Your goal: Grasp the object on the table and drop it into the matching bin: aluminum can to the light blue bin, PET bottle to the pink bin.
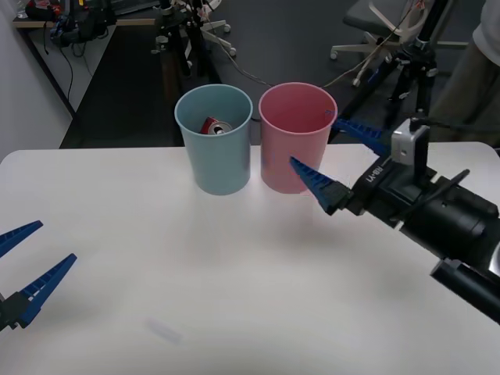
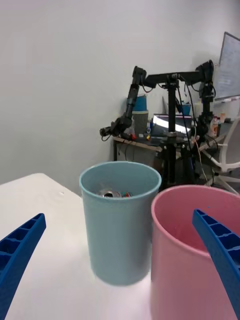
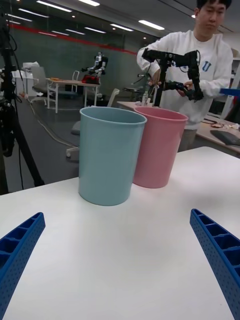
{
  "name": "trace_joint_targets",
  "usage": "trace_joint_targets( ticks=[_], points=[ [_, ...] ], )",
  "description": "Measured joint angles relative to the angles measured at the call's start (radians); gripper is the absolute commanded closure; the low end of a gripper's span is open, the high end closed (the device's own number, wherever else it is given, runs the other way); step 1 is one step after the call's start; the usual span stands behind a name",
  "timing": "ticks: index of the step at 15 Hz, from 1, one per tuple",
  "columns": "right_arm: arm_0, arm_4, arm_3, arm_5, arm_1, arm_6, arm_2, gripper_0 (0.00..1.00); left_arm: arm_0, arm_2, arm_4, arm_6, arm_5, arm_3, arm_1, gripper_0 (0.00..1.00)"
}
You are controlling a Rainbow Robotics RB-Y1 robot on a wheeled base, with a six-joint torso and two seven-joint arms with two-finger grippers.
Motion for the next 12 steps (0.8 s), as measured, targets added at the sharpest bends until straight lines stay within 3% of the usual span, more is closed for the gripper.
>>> trace_joint_targets(
  ticks=[7,12],
  points=[
    [0.204,-0.091,-0.013,-0.496,0.103,0.067,-0.454,0.00,0.000,0.000,0.000,0.000,0.000,0.000,0.000,0.00],
    [0.330,-0.219,0.037,-0.626,0.106,0.085,-0.595,0.00,0.000,0.000,0.000,0.000,0.000,0.000,0.000,0.00]
  ],
)
